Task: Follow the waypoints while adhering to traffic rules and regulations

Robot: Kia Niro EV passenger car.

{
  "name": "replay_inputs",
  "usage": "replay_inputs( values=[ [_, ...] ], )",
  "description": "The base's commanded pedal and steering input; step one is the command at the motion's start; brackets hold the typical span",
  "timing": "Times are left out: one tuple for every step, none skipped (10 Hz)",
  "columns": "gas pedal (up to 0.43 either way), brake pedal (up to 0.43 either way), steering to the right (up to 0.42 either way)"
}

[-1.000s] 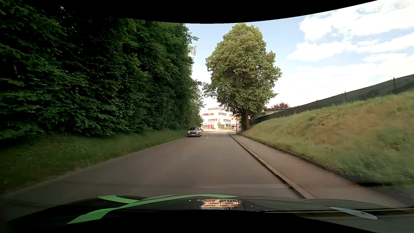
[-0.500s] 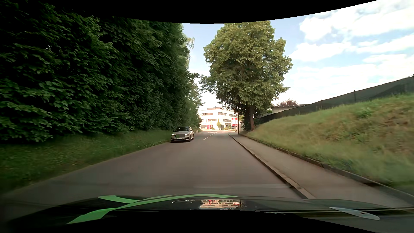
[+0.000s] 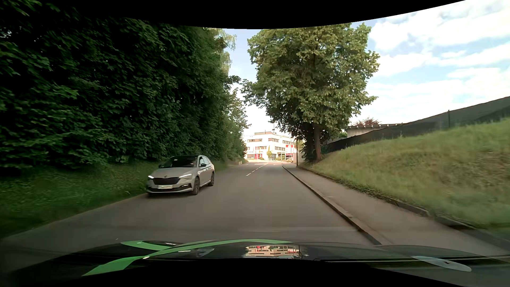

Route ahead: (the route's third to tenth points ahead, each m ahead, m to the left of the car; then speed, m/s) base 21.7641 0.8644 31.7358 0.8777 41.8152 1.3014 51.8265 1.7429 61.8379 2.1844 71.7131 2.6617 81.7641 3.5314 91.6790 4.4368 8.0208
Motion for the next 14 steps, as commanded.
replay_inputs(
  values=[
    [0.157, 0.0, 0.0],
    [0.177, 0.0, 0.0],
    [0.177, 0.0, 0.0],
    [0.177, 0.0, 0.0],
    [0.177, 0.0, 0.002],
    [0.177, 0.0, 0.008],
    [0.177, 0.0, 0.011],
    [0.177, 0.0, 0.011],
    [0.177, 0.0, 0.009],
    [0.177, 0.0, 0.008],
    [0.177, 0.0, 0.008],
    [0.177, 0.0, 0.008],
    [0.177, 0.0, 0.008],
    [0.177, 0.0, 0.008]
  ],
)
